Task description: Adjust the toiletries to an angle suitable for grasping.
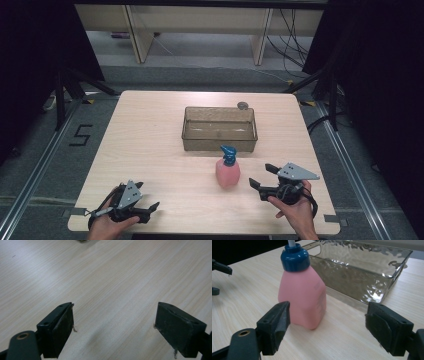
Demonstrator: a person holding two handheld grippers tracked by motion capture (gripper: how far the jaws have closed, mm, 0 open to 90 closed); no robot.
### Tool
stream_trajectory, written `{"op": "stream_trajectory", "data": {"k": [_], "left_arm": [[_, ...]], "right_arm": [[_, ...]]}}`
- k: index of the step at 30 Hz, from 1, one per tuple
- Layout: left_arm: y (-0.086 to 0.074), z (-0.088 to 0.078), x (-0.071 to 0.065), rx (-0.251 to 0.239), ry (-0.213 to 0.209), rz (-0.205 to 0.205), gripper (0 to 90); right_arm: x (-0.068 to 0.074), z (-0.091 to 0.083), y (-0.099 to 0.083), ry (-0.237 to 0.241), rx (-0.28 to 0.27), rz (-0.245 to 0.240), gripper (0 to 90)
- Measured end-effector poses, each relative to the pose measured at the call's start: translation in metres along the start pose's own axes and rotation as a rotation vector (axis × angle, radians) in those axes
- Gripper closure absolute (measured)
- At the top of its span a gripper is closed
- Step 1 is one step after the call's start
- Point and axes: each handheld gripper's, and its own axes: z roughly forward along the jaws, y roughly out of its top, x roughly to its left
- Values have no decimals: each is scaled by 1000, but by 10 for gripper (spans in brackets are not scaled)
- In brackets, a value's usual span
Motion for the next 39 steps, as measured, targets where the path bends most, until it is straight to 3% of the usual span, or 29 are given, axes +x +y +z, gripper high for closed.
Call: {"op": "stream_trajectory", "data": {"k": [2, 4, 5, 6, 7, 10, 11, 16, 21, 22, 23, 26, 27, 32, 33, 36, 37, 38, 39], "left_arm": [[0, 0, 0, 0, 1, 2, 149], [0, 0, 0, 0, -1, -1, 150], [0, -1, 1, 9, 1, 12, 149], [0, -1, 1, 9, 1, 13, 150], [0, -1, 1, 9, 0, 11, 150], [0, -1, 1, 8, 9, -3, 150], [0, -1, 2, 13, 10, 19, 149], [-1, 1, 1, 3, 0, 1, 149], [1, 0, 4, 28, 7, 35, 149], [1, 0, 4, 28, 7, 35, 150], [1, 0, 4, 20, 12, 29, 149], [2, 1, 3, 16, 2, 8, 149], [2, 1, 3, 18, 13, 31, 150], [2, 1, 4, 26, 6, 35, 150], [3, -1, 7, 60, 4, 78, 149], [3, -1, 7, 55, 6, 73, 150], [3, -1, 7, 53, 4, 72, 150], [2, 1, 4, 21, 6, 15, 150], [3, 1, 4, 22, 15, 34, 149]], "right_arm": [[-1, 3, 1, -2, -19, -24, 211], [2, 4, 2, 11, -15, 5, 213], [0, 4, 3, 6, -6, -18, 213], [2, 5, 4, 11, -2, -7, 213], [1, 6, 5, 11, -10, -29, 214], [3, 7, 6, 12, -15, -30, 217], [4, 8, 7, 29, -5, -16, 217], [5, 11, 9, 23, -22, -43, 217], [8, 12, 14, 36, -20, -33, 216], [8, 12, 14, 36, -20, -33, 216], [6, 12, 16, 29, -30, -63, 217], [7, 13, 18, 45, -29, -48, 215], [7, 12, 19, 38, -46, -55, 216], [8, 14, 20, 52, -29, -55, 215], [9, 16, 21, 50, -38, -65, 215], [9, 18, 23, 54, -40, -76, 215], [11, 20, 24, 61, -46, -58, 215], [10, 20, 25, 49, -44, -84, 215], [10, 23, 28, 61, -41, -82, 215]]}}
